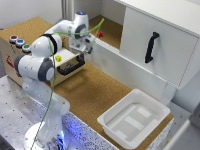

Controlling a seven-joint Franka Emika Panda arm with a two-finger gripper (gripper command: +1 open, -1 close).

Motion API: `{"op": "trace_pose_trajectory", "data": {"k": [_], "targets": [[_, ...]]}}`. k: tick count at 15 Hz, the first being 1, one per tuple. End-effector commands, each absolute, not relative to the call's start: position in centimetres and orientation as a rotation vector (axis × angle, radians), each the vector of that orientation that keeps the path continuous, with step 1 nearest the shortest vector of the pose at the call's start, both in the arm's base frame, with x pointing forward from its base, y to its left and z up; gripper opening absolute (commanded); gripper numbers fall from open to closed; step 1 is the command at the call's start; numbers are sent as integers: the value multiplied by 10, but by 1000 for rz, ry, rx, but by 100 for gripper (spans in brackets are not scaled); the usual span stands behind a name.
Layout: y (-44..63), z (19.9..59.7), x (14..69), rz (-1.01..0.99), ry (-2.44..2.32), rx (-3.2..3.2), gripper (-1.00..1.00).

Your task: Put the grasped purple object inside the box

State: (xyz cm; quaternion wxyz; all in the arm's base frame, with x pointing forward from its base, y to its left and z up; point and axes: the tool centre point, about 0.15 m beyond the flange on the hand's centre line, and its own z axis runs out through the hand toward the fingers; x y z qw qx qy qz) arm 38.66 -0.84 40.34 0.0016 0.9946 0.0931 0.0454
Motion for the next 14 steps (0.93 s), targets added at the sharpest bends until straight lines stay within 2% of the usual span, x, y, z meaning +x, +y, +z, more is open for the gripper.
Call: {"op": "trace_pose_trajectory", "data": {"k": [1,4,8,14], "targets": [[-127,378,386,296,230,3164,-100],[-176,380,390,304,5,3100,-100],[-248,364,392,203,-284,3036,-100],[-348,332,423,177,-179,3142,-100]]}}
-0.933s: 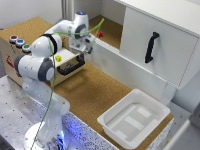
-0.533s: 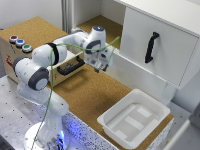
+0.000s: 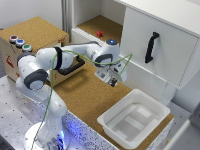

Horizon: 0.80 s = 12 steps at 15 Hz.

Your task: Put the grasped purple object inside the box

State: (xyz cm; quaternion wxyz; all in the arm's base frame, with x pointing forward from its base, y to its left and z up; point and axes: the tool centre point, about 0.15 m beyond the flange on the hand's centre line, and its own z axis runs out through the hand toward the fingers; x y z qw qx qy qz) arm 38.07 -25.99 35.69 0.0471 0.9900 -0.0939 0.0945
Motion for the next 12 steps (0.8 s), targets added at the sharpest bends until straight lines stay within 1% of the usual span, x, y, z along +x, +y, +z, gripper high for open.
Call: {"op": "trace_pose_trajectory", "data": {"k": [1,6,9,12], "targets": [[-359,330,428,168,-135,3165,-100],[-406,299,448,90,126,3222,-100],[-426,277,447,77,251,3236,-100],[-436,263,436,80,317,3225,-100]]}}
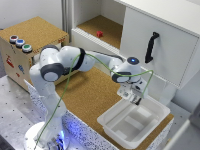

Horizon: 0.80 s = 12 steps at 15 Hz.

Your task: Put the grasped purple object inside the box

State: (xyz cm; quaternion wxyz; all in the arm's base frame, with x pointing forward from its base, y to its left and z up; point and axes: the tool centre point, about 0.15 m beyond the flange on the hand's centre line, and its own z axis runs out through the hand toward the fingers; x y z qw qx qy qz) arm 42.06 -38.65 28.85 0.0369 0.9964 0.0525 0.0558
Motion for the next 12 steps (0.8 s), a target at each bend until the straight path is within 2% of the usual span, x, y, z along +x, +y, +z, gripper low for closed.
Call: {"op": "trace_pose_trajectory", "data": {"k": [1,5,8,9,12], "targets": [[-438,256,432,72,342,3209,-100],[-440,229,420,62,401,3218,-100],[-438,229,415,61,389,3235,-100],[-437,232,413,64,387,3213,100],[-430,245,406,71,387,3180,100]]}}
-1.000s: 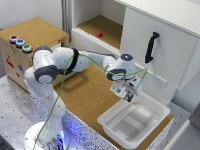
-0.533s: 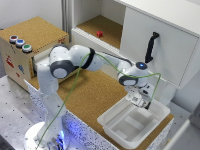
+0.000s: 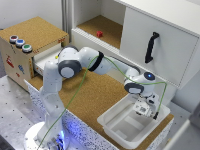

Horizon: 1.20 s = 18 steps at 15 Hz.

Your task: Put the grasped purple object inside the box

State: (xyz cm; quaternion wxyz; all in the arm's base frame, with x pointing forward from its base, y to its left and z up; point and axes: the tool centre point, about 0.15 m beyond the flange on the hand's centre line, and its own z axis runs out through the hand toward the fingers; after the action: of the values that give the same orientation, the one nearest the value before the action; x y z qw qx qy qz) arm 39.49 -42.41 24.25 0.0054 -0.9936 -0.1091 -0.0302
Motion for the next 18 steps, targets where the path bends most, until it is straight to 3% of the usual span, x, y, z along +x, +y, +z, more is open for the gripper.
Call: {"op": "trace_pose_trajectory", "data": {"k": [1,7,12,15,18], "targets": [[-427,251,403,-79,-372,-3058,100],[-422,253,391,-127,-357,-3107,100],[-386,307,383,-266,-408,-3077,100],[-349,365,371,-434,-358,-3172,100],[-296,376,369,-359,-206,-3172,100]]}}
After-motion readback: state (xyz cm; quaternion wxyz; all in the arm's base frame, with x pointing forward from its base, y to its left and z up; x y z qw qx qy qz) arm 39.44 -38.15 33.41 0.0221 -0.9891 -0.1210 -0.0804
